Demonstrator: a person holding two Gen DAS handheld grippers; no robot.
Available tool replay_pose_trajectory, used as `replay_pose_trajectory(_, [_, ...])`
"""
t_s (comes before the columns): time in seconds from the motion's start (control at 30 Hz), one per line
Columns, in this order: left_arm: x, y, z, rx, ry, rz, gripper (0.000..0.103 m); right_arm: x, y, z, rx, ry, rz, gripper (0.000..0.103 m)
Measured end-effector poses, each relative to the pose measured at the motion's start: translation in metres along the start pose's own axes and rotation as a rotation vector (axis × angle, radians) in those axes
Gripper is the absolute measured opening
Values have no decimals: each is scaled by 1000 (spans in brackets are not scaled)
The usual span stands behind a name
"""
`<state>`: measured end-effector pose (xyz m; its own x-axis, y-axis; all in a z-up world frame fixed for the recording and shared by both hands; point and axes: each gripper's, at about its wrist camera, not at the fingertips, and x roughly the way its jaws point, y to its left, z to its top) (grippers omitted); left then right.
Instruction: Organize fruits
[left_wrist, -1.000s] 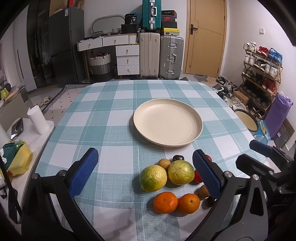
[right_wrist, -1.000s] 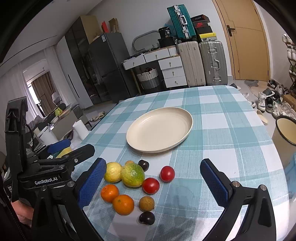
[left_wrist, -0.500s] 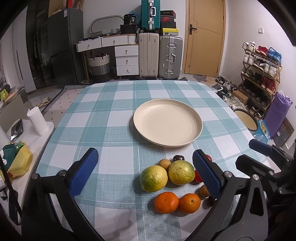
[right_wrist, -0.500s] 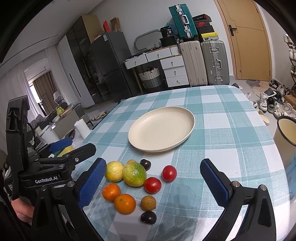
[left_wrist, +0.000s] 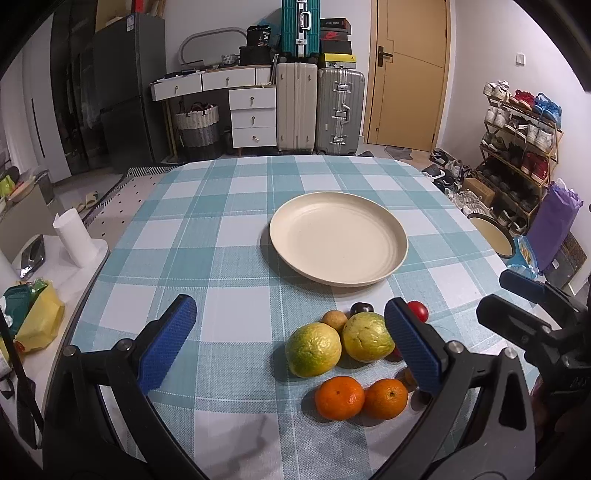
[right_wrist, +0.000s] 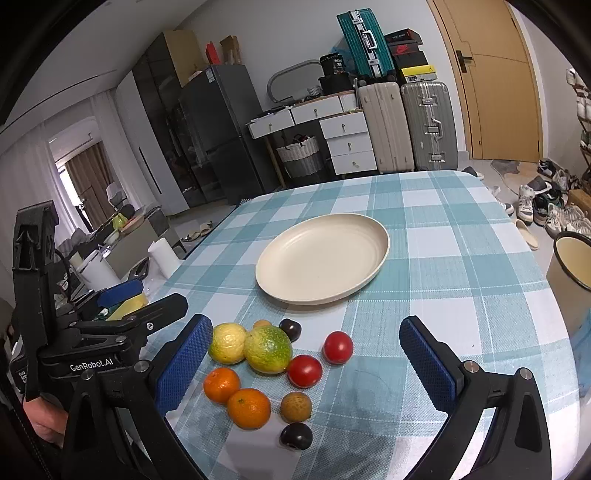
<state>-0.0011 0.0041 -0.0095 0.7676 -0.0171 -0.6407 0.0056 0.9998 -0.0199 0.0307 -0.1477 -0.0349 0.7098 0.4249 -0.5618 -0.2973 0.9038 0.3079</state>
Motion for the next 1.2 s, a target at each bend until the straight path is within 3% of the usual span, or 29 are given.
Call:
replay_pose_trajectory(0.73, [33, 12, -11, -50, 94, -95, 102, 6, -9, -4, 23, 10, 3, 103])
replay_pose_trajectory(1.2, [70, 35, -23, -113, 210, -184, 102, 26, -17, -6, 49, 35, 12, 103])
